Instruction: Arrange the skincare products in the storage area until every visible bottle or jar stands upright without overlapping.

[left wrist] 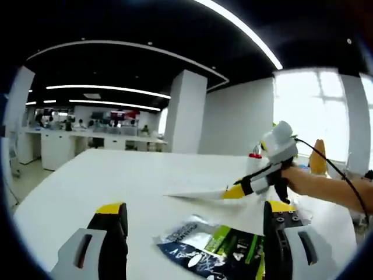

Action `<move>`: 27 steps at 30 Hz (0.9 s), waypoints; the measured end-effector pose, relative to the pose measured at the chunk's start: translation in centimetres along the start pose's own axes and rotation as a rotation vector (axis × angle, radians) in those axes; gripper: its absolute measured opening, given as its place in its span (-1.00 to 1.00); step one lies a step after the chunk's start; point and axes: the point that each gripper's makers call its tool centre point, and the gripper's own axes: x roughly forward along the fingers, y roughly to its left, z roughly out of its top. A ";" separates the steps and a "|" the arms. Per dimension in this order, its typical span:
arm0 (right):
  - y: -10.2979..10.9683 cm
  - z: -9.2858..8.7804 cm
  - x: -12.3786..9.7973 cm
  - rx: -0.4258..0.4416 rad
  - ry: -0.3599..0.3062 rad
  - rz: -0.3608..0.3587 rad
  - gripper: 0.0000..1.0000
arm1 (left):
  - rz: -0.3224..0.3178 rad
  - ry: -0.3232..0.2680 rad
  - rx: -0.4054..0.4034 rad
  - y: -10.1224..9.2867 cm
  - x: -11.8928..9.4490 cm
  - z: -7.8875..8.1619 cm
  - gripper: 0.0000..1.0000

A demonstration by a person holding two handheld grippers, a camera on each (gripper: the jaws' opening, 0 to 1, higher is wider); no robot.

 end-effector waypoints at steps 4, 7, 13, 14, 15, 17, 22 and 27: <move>0.0 1.4 -1.5 -0.050 -0.064 -0.032 -0.45 | -0.098 0.048 -0.102 -3.0 1.3 -0.9 0.99; 0.1 2.3 -2.7 -0.053 -0.094 -0.030 -0.45 | -0.145 0.049 -0.175 -4.6 2.2 -0.5 0.99; 0.4 4.0 -3.8 -0.083 -0.092 -0.016 -0.45 | -0.149 0.027 -0.220 -5.3 3.8 0.2 0.90; 0.3 4.2 -4.1 -0.086 -0.093 -0.020 -0.45 | -0.128 0.043 -0.171 -4.7 4.1 -0.1 0.89; 0.3 4.4 -4.2 -0.085 -0.100 -0.021 -0.45 | -0.108 0.062 -0.107 -4.4 4.3 -0.7 0.88; 0.8 4.0 -5.1 -0.089 -0.111 -0.027 -0.45 | -0.051 0.112 0.028 -4.3 4.5 -2.2 0.90; 1.2 4.7 -5.9 -0.114 -0.106 -0.042 -0.45 | 0.090 0.112 0.445 -3.0 6.2 -2.4 0.91; 2.0 5.5 -6.5 -0.147 -0.087 -0.047 -0.45 | 0.065 0.093 0.516 -6.3 8.1 -2.1 0.82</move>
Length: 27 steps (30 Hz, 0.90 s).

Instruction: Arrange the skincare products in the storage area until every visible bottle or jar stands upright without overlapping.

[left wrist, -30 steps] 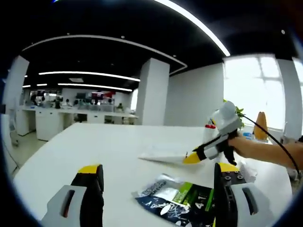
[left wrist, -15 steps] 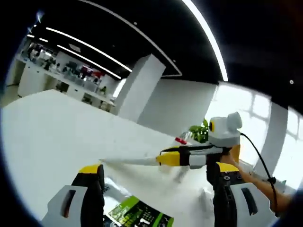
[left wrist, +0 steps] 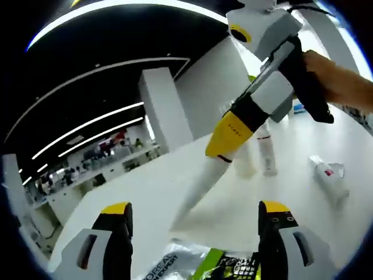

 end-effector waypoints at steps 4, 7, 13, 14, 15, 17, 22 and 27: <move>0.6 0.3 -0.7 -0.016 0.014 0.002 -0.45 | -0.010 0.016 0.014 -1.1 1.5 0.3 0.68; 1.3 -0.1 -1.4 -0.020 0.035 0.004 -0.45 | -0.002 0.039 0.024 -0.9 2.6 -0.3 0.51; 2.3 -0.8 -2.5 -0.004 0.051 0.029 -0.45 | -0.024 0.059 0.014 -1.3 3.8 -1.9 -0.08; 2.3 -0.8 -2.7 -0.004 0.048 0.032 -0.45 | -0.016 0.096 0.057 -1.1 3.6 -2.5 -0.22; 2.4 -0.9 -2.7 -0.006 0.052 0.035 -0.45 | 0.039 0.084 0.131 -0.2 3.6 -2.3 -0.34; 2.5 -1.1 -2.9 -0.007 0.051 0.038 -0.45 | 0.069 0.087 0.208 0.3 3.6 -2.4 -0.57; 2.4 -1.4 -2.9 0.009 0.040 0.047 -0.45 | 0.054 0.127 0.312 0.2 3.7 -2.5 -0.66; 2.6 -1.9 -3.4 0.014 0.028 0.073 -0.44 | 0.084 0.163 0.543 1.0 3.1 -1.9 -0.75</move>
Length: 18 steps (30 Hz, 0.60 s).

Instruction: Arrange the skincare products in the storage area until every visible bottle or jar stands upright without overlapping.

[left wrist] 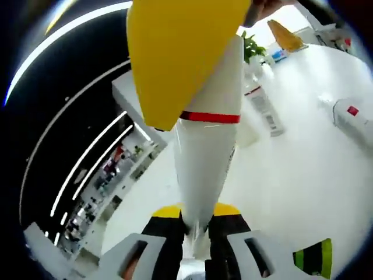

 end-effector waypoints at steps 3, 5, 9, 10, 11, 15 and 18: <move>0.4 0.0 -0.1 0.015 -0.030 0.040 -0.43 | 0.061 0.022 0.075 1.3 -0.5 -0.1 -0.77; 0.6 0.6 -0.2 0.026 -0.080 0.062 -0.42 | 0.105 0.023 0.109 2.4 -0.9 0.0 -0.78; 1.1 0.9 -0.5 -0.023 -0.113 0.077 -0.41 | 0.161 0.033 0.205 4.0 -1.6 0.1 -0.78; 1.2 1.2 -0.7 -0.059 -0.130 0.071 -0.38 | 0.162 0.042 0.247 4.3 -1.7 0.0 -0.78; 1.2 1.5 -0.9 -0.078 -0.149 0.063 -0.35 | 0.156 0.043 0.276 4.4 -1.8 0.0 -0.78; 1.4 2.5 -1.9 -0.081 -0.197 0.068 -0.23 | 0.181 0.061 0.420 5.1 -2.2 -0.3 -0.79; 1.0 2.8 -2.4 -0.080 -0.220 0.065 -0.21 | 0.190 0.037 0.424 4.9 -4.0 0.3 -0.79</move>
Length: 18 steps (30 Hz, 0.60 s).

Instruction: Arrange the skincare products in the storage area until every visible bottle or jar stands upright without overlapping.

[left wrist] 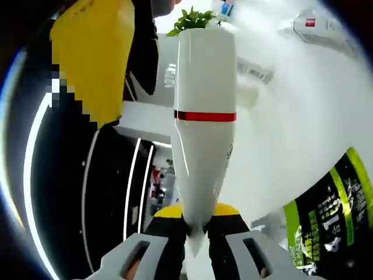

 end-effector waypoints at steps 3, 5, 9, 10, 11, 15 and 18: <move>0.0 0.0 -0.1 0.043 -0.026 0.039 -0.29 | 0.028 -0.035 0.059 0.9 -0.6 0.4 -0.79; 0.4 -0.2 -0.1 0.140 -0.050 0.090 -0.32 | 0.037 -0.045 0.080 1.1 -1.0 0.6 -0.79; 0.8 -0.2 0.2 0.242 -0.106 0.179 -0.28 | 0.114 -0.107 0.197 2.1 -2.2 1.7 -0.78; 0.3 0.4 0.7 0.237 -0.123 0.181 -0.26 | 0.126 -0.102 0.221 2.3 -2.4 1.7 -0.78; 0.1 0.7 0.8 0.237 -0.133 0.184 -0.25 | 0.139 -0.106 0.241 2.5 -2.5 1.9 -0.78; 0.1 1.9 0.9 0.299 -0.187 0.219 -0.25 | 0.201 -0.124 0.406 3.4 -3.2 2.7 -0.78; 0.0 2.1 1.0 0.306 -0.184 0.241 -0.25 | 0.221 -0.131 0.473 3.9 -3.2 3.0 -0.78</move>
